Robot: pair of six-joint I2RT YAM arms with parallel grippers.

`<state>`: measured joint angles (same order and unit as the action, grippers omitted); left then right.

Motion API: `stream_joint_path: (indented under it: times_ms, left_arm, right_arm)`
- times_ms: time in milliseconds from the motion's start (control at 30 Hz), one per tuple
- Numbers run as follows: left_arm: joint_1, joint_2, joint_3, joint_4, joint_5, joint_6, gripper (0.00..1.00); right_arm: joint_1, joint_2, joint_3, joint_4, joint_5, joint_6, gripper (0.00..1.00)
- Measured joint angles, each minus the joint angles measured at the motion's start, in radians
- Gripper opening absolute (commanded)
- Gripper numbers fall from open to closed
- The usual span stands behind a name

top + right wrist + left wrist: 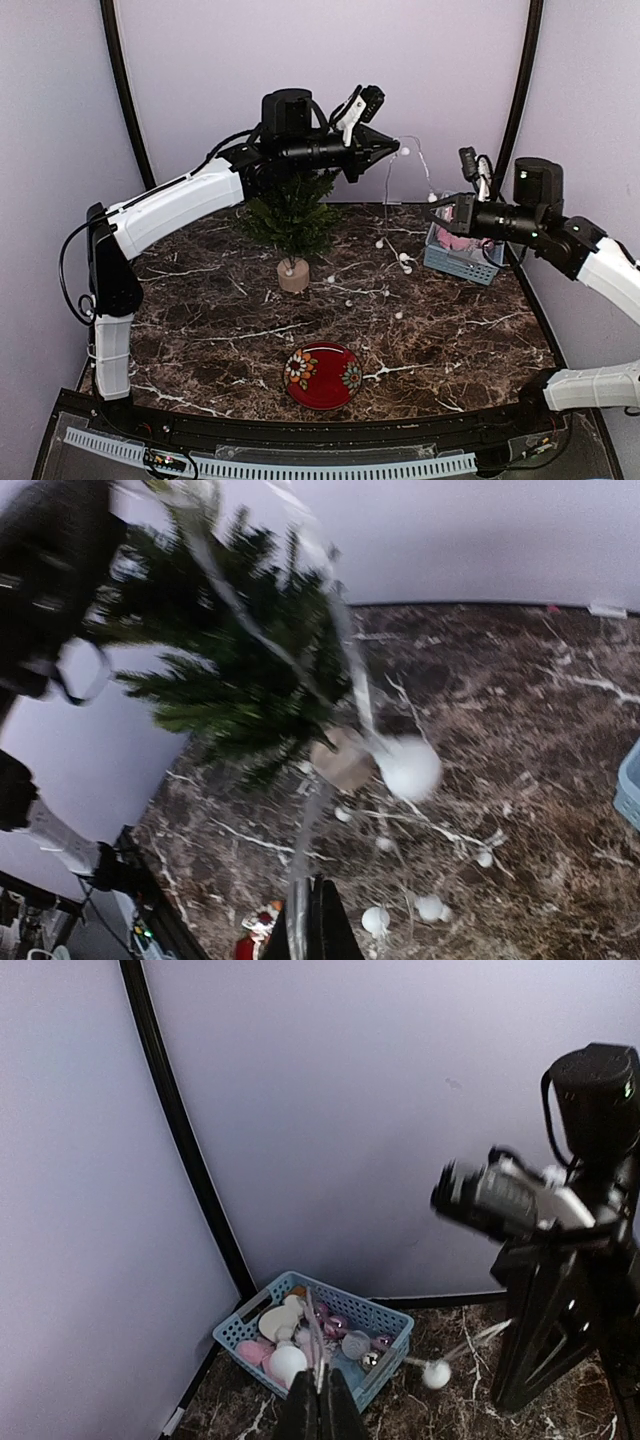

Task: Decorate the small christmas tree

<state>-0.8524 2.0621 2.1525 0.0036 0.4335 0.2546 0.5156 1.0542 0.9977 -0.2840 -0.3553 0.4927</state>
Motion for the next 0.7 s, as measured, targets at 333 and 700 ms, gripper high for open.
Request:
stream_joint_path:
  times_ms: [333, 700]
  left_arm:
    - [0.002, -0.006, -0.127, -0.001, -0.047, -0.032, 0.00]
    - [-0.051, -0.090, -0.159, -0.003, -0.022, -0.057, 0.00]
  right_arm:
    - [-0.006, -0.128, 0.003, 0.126, -0.009, 0.071, 0.00]
    - [-0.013, -0.116, -0.103, -0.179, 0.643, 0.139, 0.52]
